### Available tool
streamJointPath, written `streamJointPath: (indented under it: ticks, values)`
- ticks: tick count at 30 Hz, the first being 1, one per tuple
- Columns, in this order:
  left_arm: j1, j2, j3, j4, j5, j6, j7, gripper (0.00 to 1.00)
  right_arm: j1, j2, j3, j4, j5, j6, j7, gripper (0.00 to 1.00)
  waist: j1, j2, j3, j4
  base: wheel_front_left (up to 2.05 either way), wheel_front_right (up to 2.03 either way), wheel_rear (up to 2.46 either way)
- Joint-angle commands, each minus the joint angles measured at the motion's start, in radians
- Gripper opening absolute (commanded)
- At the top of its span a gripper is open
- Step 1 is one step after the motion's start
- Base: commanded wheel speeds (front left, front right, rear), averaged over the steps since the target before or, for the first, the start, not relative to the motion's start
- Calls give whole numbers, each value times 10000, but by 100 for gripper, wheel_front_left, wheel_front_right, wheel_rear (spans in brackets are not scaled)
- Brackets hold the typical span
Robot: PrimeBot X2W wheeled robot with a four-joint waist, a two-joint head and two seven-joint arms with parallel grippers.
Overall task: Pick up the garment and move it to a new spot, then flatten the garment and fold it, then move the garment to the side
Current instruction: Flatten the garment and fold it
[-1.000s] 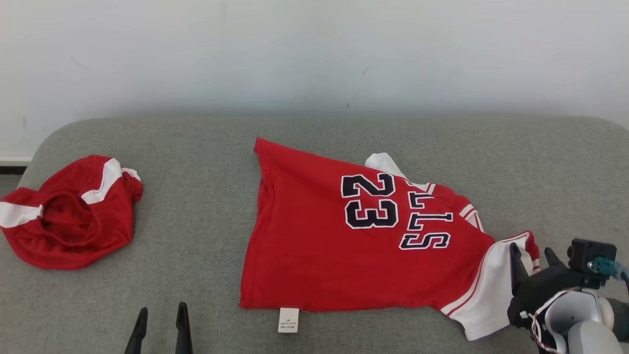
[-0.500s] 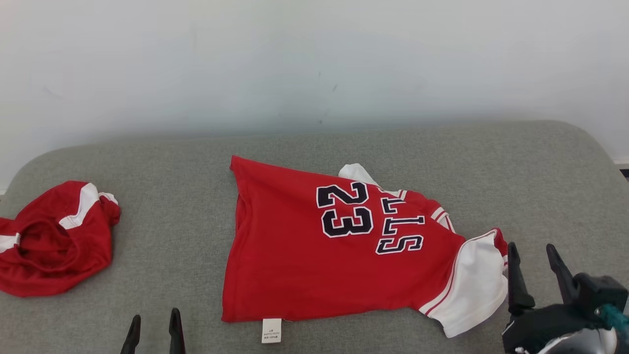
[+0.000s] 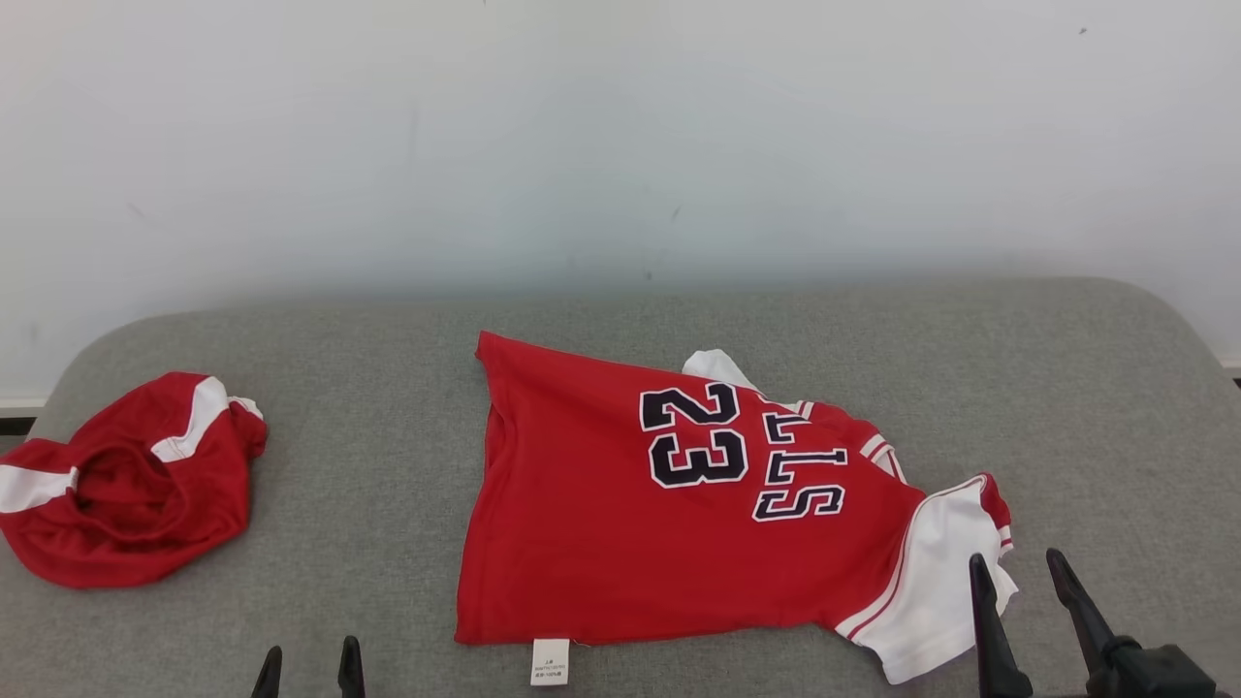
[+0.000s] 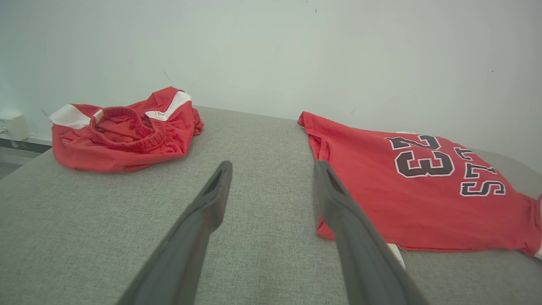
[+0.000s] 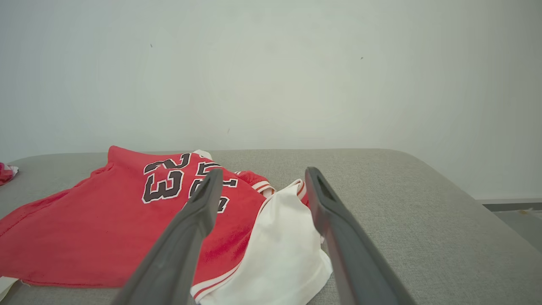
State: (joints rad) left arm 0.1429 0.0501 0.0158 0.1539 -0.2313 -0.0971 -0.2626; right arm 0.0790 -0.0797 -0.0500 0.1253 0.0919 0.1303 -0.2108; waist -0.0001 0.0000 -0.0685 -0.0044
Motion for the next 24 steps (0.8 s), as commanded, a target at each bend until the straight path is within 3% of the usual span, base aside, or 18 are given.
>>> streamJointPath:
  ticks: [1, 24]
  values:
    - [164, 1, 35, 32, 108, -40, -32, 100, 230, -14, 1, 14, -73, 9, -54, 100, 1, 0, -106, 70, 0, 0, 0]
    - [293, 3, -10, 120, 150, -73, -32, 100, 489, 152, -55, 36, 14, 9, 141, 100, 1, 0, -136, -11, 0, 0, 0]
